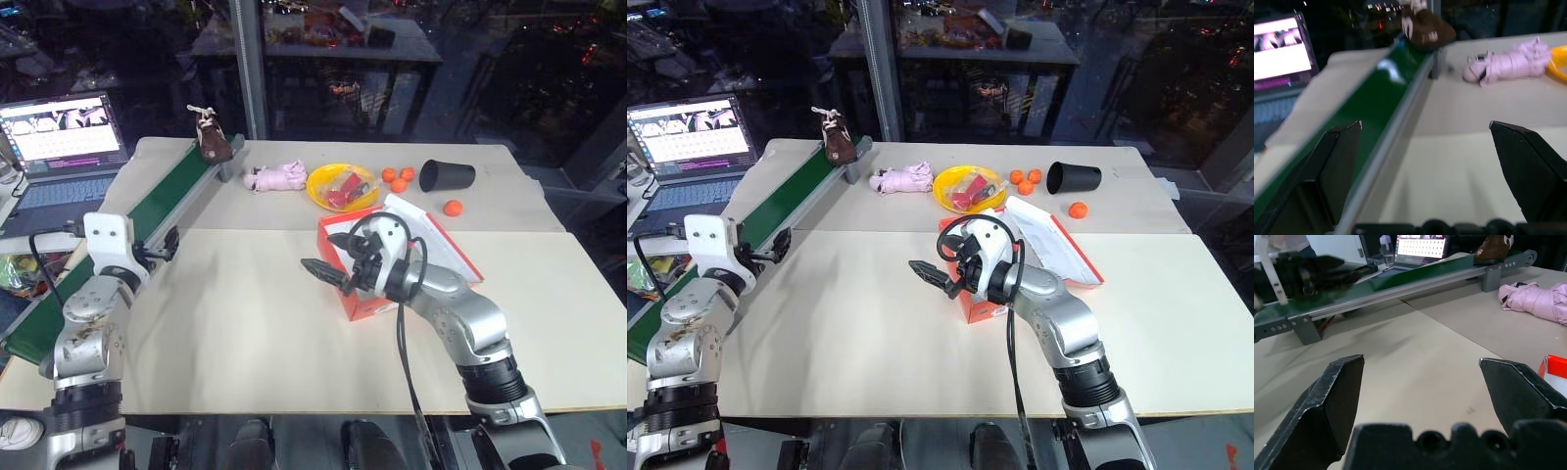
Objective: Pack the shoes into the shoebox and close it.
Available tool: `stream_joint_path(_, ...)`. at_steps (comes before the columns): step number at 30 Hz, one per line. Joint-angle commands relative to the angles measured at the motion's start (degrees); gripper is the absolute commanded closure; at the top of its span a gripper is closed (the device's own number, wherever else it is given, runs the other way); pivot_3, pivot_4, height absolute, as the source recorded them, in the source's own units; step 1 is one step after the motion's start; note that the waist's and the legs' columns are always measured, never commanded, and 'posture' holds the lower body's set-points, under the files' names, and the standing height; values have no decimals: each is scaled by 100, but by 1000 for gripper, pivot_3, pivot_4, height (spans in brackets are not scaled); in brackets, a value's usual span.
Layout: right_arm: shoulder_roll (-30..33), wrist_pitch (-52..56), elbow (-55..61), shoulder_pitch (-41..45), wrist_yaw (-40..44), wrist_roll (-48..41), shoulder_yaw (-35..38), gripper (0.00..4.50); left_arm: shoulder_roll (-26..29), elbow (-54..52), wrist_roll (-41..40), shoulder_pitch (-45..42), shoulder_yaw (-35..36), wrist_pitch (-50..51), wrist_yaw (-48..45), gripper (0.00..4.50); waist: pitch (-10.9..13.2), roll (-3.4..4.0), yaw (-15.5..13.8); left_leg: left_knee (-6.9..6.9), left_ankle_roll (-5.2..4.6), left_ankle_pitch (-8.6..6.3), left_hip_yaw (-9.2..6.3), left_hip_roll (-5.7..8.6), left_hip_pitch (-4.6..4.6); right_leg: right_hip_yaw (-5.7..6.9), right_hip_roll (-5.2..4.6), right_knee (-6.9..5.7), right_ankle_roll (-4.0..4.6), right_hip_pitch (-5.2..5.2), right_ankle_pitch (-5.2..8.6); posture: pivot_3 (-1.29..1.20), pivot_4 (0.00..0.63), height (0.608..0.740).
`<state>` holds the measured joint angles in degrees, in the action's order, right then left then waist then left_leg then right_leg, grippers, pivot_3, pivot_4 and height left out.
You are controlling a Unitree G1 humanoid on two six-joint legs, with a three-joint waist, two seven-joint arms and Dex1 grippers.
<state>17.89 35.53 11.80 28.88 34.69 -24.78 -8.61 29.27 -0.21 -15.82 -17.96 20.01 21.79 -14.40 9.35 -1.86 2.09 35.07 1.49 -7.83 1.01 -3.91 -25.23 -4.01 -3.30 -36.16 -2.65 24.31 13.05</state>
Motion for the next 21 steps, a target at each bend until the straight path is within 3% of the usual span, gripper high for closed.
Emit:
stream_joint_path(1,-6,-104,189,79,16,51,18,25,38,-144,44,-94,20,-1,48,0,0,0,7,0,0,0,0,0,0,0,0,0,1,1,-1,0,150,740)
stream_joint_path(21,-16,-81,297,-3,-30,193,23,25,-73,12,92,-109,-204,-112,24,0,0,-1,6,0,1,0,0,0,0,0,0,0,6,1,-4,0,150,740)
